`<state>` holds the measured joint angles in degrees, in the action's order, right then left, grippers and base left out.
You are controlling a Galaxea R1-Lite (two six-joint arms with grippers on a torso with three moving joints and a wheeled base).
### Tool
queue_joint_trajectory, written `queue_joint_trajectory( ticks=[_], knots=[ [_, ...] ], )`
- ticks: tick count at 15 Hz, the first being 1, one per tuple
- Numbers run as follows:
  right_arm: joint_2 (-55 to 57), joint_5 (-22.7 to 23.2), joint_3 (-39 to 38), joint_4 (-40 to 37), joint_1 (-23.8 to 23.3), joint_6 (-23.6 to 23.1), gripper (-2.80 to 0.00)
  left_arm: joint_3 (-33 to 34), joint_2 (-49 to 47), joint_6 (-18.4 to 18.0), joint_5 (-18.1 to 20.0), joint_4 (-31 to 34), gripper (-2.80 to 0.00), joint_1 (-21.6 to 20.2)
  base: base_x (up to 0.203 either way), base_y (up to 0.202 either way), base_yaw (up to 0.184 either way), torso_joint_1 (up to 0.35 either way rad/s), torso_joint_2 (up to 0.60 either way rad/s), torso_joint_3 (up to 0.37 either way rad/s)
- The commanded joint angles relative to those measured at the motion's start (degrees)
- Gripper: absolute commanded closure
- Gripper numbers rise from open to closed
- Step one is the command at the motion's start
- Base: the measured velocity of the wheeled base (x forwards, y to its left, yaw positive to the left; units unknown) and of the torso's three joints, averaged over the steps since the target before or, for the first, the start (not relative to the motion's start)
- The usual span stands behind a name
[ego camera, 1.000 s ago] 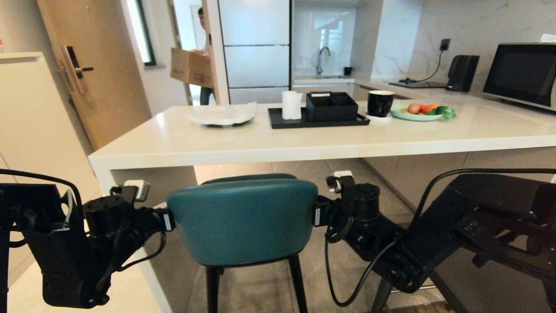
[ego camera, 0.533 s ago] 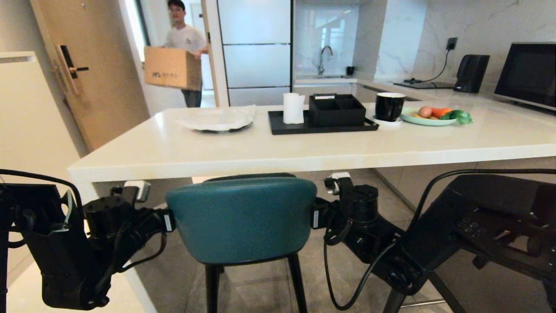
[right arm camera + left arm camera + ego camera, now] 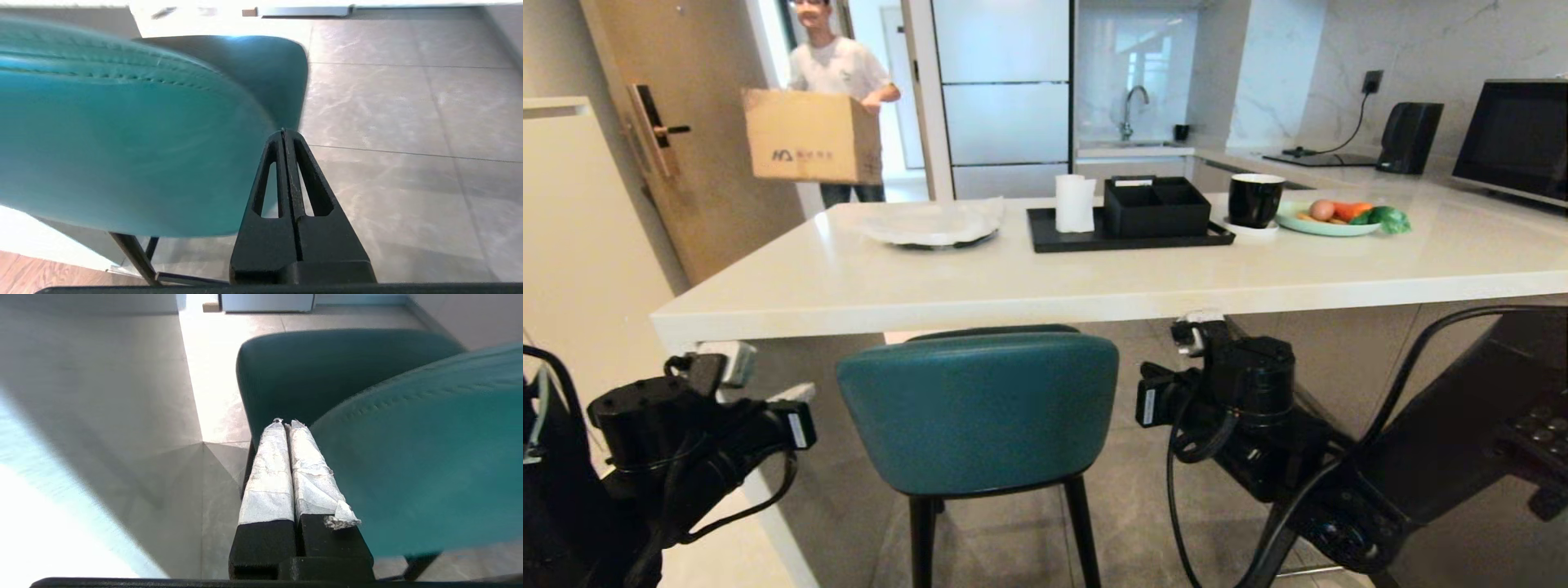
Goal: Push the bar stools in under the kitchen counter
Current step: Push the blue chair back under the dining table, then push the gray chair back under the dining table
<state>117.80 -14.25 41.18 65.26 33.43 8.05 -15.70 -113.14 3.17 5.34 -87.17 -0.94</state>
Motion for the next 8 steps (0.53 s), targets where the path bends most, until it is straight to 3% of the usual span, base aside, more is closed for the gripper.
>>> queue_joint_trajectory(
  ticks=[1, 4, 6, 8],
  knots=[
    [-8.5, -0.2, -4.9, 0.4, -1.4, 0.1, 0.00, 4.0, 8.0, 0.1, 1.7, -0.5, 0.00, -2.3, 0.000, 0.000, 0.000, 0.000, 0.00, 0.000],
    [-19.4, -0.4, -11.5, 0.1, -2.0, -1.4, 0.00, 8.4, 18.6, 0.1, 2.7, -0.5, 0.00, -3.4, 0.000, 0.000, 0.000, 0.000, 0.00, 0.000],
    [-27.8, -1.3, -16.1, -0.1, -2.1, -6.1, 0.00, 10.2, 26.8, -0.1, 2.9, -0.4, 0.00, -3.5, 0.000, 0.000, 0.000, 0.000, 0.00, 0.000],
    [-37.3, -1.9, -18.0, -3.1, -3.1, -9.3, 0.00, 10.7, 35.9, -0.2, 3.0, 4.1, 0.00, -3.5, 0.000, 0.000, 0.000, 0.000, 0.00, 0.000]
  ],
)
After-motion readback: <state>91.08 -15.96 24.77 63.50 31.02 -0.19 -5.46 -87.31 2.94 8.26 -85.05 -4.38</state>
